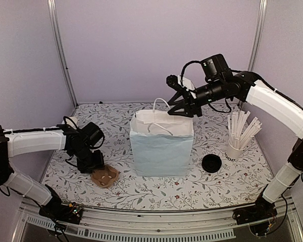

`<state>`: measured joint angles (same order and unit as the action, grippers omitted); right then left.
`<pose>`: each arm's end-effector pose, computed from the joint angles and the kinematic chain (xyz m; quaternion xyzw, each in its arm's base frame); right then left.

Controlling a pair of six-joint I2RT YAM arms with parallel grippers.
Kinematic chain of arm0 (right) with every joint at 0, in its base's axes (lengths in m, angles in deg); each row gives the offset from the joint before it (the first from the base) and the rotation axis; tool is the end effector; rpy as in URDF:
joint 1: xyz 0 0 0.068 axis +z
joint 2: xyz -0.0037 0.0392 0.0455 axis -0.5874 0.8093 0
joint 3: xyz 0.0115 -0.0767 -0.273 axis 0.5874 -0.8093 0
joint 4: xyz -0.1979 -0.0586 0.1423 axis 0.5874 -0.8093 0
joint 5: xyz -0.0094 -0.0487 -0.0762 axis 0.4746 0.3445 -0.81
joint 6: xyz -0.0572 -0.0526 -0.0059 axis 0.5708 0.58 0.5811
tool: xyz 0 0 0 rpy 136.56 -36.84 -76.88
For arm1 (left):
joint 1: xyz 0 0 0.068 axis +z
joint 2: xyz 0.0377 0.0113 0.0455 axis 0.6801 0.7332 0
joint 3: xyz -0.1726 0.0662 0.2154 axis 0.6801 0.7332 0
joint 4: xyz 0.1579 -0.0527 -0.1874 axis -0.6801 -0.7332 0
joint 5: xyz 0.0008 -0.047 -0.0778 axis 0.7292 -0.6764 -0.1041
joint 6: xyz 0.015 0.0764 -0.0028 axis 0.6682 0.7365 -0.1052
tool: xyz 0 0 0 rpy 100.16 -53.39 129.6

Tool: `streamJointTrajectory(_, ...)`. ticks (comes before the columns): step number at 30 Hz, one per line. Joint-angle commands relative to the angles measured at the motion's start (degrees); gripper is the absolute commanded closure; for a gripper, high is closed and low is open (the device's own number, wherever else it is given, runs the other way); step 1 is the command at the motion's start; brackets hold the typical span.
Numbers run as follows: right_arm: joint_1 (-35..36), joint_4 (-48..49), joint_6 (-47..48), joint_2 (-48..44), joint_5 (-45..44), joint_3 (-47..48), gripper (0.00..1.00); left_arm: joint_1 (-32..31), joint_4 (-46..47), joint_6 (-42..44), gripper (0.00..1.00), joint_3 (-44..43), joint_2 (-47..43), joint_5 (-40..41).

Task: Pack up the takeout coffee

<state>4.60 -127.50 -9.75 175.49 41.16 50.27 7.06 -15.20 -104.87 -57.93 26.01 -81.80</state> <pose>0.2545 0.2662 0.3877 -0.6437 0.5793 0.2656 0.4236 0.1752 -0.1233 0.1654 -0.1854 0.9780 -0.0551 0.0779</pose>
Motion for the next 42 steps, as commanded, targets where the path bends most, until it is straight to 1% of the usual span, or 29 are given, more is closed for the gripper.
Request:
streamJointTrajectory(1,-0.3,0.6,0.0,-2.6,1.3,-2.1,0.58,1.6,0.7,5.1,0.37,-6.5,4.5,6.1)
streamJointTrajectory(4,-0.5,0.7,0.0,-3.2,1.0,-3.5,0.58,1.8,-2.8,8.8,0.34,-13.4,7.5,7.0)
streamJointTrajectory(6,-0.6,1.0,0.1,-3.9,0.8,-4.5,0.58,1.9,-4.1,9.9,0.33,-16.2,7.4,7.7)
streamJointTrajectory(8,-0.8,1.4,-0.1,-4.5,0.6,-5.7,0.58,2.6,-4.7,10.0,0.32,-16.9,6.5,9.3)
streamJointTrajectory(11,-1.1,2.0,-0.2,-5.3,0.5,-7.1,0.58,5.9,-5.1,11.0,0.31,-16.4,6.4,9.3)
streamJointTrajectory(14,-1.2,3.0,-0.1,-5.7,1.1,-8.8,0.58,9.1,-3.3,12.7,0.29,-15.1,7.5,7.6)
streamJointTrajectory(18,-1.2,3.9,0.1,-5.1,1.4,-10.1,0.58,11.8,1.1,14.4,0.25,-14.6,10.1,5.1)
streamJointTrajectory(21,-1.2,4.3,0.0,-5.3,1.3,-10.8,0.58,13.4,5.3,15.7,0.23,-15.3,13.5,2.4)
streamJointTrajectory(23,-1.2,4.7,0.1,-5.6,1.1,-11.4,0.58,13.6,6.5,16.7,0.23,-17.5,16.8,0.7)
streamJointTrajectory(30,-1.2,5.8,0.0,-6.6,-0.1,-13.1,0.58,12.1,8.0,20.0,0.24,-28.8,27.9,-3.0)
streamJointTrajectory(34,-1.2,6.2,0.0,-6.9,-0.8,-13.5,0.57,7.7,10.0,25.8,0.25,-34.9,31.7,-4.6)
streamJointTrajectory(36,-1.2,6.4,0.1,-7.0,-1.2,-13.8,0.58,6.2,9.0,27.6,0.25,-36.7,33.2,-5.6)
streamJointTrajectory(38,-1.2,6.4,0.1,-7.2,-1.4,-13.9,0.58,5.0,7.0,29.0,0.26,-37.3,33.5,-4.7)
streamJointTrajectory(39,-1.1,6.4,0.1,-7.3,-1.4,-13.9,0.57,4.3,5.9,29.4,0.26,-37.1,32.8,-3.0)
streamJointTrajectory(42,-1.2,6.4,0.1,-7.5,-1.2,-14.0,0.57,2.7,4.2,29.9,0.27,-34.4,27.9,1.5)
